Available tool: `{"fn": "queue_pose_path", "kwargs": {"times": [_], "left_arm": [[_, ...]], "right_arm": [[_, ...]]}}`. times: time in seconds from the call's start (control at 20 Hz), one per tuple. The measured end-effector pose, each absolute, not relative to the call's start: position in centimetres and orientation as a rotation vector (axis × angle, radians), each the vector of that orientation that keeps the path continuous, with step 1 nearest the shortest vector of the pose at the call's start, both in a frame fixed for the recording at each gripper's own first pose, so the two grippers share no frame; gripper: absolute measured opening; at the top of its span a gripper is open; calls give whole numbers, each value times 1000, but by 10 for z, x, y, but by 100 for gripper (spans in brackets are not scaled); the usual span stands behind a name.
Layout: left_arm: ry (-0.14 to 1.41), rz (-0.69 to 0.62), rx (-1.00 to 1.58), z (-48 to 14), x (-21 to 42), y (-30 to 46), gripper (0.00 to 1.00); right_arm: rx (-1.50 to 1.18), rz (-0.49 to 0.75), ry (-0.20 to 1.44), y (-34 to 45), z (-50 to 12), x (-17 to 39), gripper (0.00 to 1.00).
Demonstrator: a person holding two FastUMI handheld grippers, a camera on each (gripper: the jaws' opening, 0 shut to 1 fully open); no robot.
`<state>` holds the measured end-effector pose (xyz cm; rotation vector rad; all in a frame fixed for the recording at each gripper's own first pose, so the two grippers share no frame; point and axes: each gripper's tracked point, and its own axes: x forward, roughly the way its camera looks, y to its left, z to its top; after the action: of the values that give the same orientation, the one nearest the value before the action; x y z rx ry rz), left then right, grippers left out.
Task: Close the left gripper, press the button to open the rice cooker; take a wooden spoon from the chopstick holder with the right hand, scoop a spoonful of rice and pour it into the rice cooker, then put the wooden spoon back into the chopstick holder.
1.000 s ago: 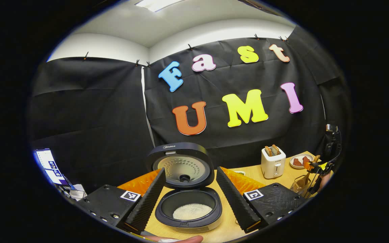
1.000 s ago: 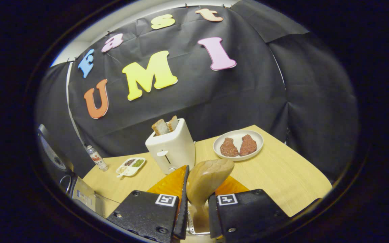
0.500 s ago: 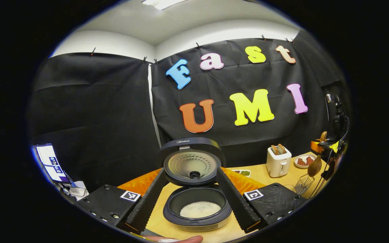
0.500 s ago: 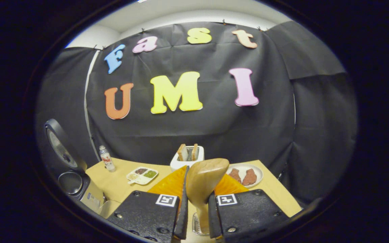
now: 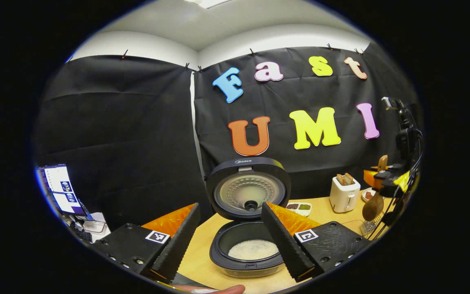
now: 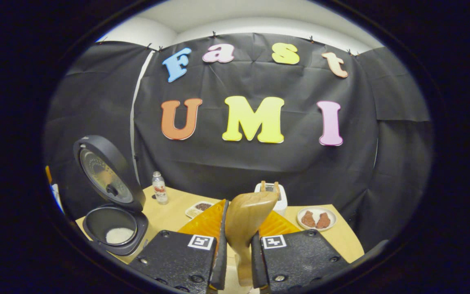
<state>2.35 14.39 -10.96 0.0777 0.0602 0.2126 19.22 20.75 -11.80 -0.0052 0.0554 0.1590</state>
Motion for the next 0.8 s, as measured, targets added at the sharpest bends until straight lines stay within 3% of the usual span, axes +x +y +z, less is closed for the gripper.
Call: {"fn": "queue_pose_path", "kwargs": {"times": [0.35, 0.4, 0.45, 0.8], "left_arm": [[90, 227, 81, -124, 21, 159, 95], [92, 225, 82, -126, 22, 159, 95], [96, 225, 84, -127, 21, 159, 96], [98, 229, 83, -129, 22, 161, 96]], "right_arm": [[-116, 162, 170, 245, -216, 204, 30], [-129, 154, 176, 245, -224, 205, 26], [-149, 153, 188, 246, -233, 204, 30], [-230, 172, 196, 254, -253, 198, 30]]}}
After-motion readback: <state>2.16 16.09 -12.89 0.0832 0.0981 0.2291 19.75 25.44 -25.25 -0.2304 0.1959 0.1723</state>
